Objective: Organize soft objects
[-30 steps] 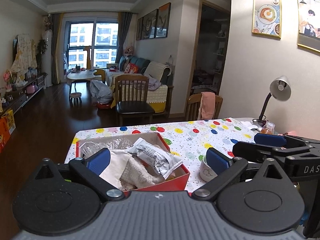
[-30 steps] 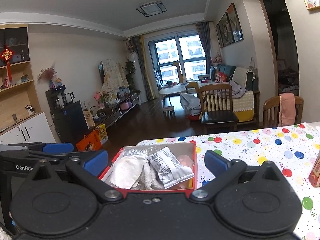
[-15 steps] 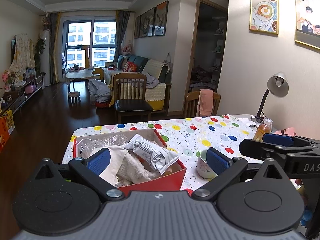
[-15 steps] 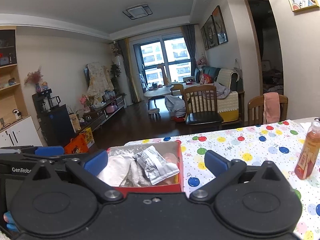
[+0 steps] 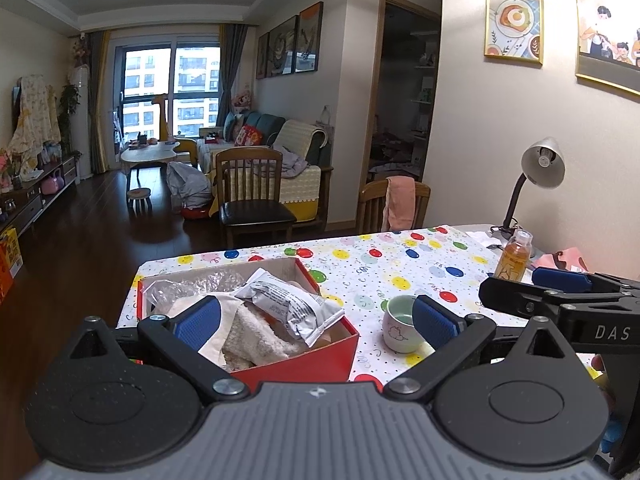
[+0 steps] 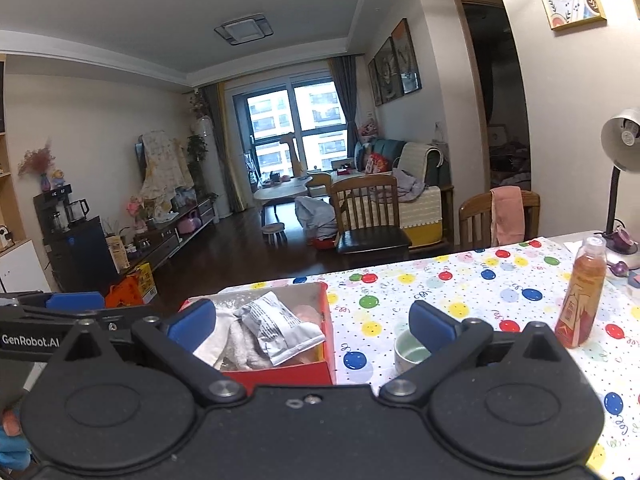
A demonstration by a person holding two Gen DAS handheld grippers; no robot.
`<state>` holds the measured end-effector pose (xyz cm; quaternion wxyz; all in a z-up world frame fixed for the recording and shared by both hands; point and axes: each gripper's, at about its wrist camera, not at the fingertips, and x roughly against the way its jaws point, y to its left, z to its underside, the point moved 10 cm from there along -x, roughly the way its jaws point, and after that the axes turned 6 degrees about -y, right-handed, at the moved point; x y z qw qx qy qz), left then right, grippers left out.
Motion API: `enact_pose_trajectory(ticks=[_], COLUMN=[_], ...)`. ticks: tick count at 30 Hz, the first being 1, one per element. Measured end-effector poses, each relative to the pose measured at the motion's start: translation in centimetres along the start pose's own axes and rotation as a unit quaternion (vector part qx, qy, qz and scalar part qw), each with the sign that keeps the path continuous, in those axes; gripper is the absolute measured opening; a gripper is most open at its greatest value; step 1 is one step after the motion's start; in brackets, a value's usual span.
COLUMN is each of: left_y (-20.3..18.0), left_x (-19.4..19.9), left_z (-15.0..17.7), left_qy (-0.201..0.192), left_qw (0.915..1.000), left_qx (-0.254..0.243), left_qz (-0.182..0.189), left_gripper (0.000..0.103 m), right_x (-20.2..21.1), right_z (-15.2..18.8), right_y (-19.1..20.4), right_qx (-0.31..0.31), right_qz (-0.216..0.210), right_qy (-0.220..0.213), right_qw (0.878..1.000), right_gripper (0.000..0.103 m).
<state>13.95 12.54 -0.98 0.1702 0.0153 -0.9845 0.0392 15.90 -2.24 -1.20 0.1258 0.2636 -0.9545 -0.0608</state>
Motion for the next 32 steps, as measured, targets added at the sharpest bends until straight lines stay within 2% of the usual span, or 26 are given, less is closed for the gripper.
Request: enact_pose_trajectory(ticks=[17, 32], left_y=[-0.6, -1.6], left_x=[0.4, -0.4], left_z=[0.2, 0.9], left_qy=[0.001, 0.018], left_qw=[0.9998, 0.9991], left_qx=[-0.008, -0.006], left_qz=[0.02, 0.039], left_gripper=[0.103, 0.103], right_x=[0.6, 1.0], right_z=[0.7, 1.7], right_y=[0.2, -0.7], right_qx=[0.0, -0.008], right_qz=[0.016, 0.032], right_qy=[0.013, 0.025], right_qw=[1.0, 0.999], right_gripper=[0.103, 0.103])
